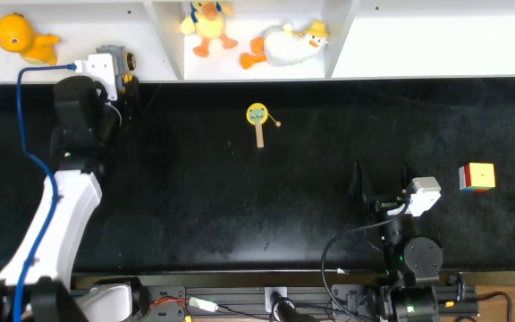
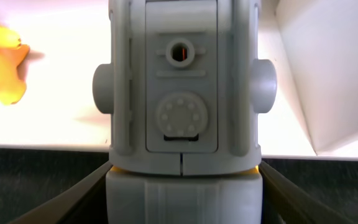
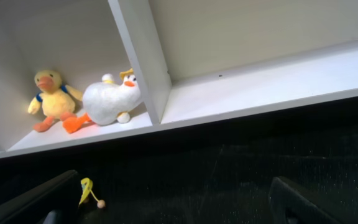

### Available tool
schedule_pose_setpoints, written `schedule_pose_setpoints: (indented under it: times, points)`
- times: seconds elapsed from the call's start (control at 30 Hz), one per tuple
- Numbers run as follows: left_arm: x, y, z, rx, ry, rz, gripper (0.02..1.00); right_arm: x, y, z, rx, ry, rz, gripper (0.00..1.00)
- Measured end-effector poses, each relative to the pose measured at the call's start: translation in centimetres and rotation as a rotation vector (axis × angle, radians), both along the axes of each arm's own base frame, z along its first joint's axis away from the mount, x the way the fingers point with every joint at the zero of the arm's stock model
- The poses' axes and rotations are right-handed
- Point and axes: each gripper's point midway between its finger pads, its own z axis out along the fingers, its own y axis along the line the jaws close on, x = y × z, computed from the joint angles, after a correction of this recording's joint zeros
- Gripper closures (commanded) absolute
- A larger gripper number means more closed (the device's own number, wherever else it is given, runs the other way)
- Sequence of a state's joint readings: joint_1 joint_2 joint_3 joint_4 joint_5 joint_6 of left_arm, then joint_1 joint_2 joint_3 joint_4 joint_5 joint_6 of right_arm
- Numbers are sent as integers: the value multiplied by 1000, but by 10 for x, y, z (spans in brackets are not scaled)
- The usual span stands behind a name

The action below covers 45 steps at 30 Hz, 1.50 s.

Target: Store Toys

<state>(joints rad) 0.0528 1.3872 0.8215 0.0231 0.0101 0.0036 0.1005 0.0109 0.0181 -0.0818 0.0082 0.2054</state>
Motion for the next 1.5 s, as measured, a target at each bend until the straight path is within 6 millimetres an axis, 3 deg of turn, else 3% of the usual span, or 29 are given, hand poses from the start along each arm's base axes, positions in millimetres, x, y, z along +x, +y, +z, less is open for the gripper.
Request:
schedule_pose_setpoints:
  times: [0.27,0.47,0.7,1.07,1.13,1.2,1.3,1.43,1.5]
  points:
    - [32,2,-24,26,41,-17,985,0,0,0,0,1,0,5]
    - [52,4,-11,50,8,-27,985,0,0,0,0,0,0,5]
    - [61,19,-13,52,-4,3,982,0,0,0,0,0,1,5]
    - [71,13,-28,28,-8,-36,963,0,0,0,0,1,0,5]
    - [71,12,-28,26,-8,-39,772,0,0,0,0,0,0,5]
    - [71,12,-28,26,-8,-39,643,0,0,0,0,0,0,7]
    - [71,12,-28,28,-7,-41,196,0,0,0,0,0,0,5]
    - [71,11,-28,39,-10,-54,23,0,0,0,0,0,0,5]
    - [71,10,-28,38,-10,-57,23,0,0,0,0,0,0,3]
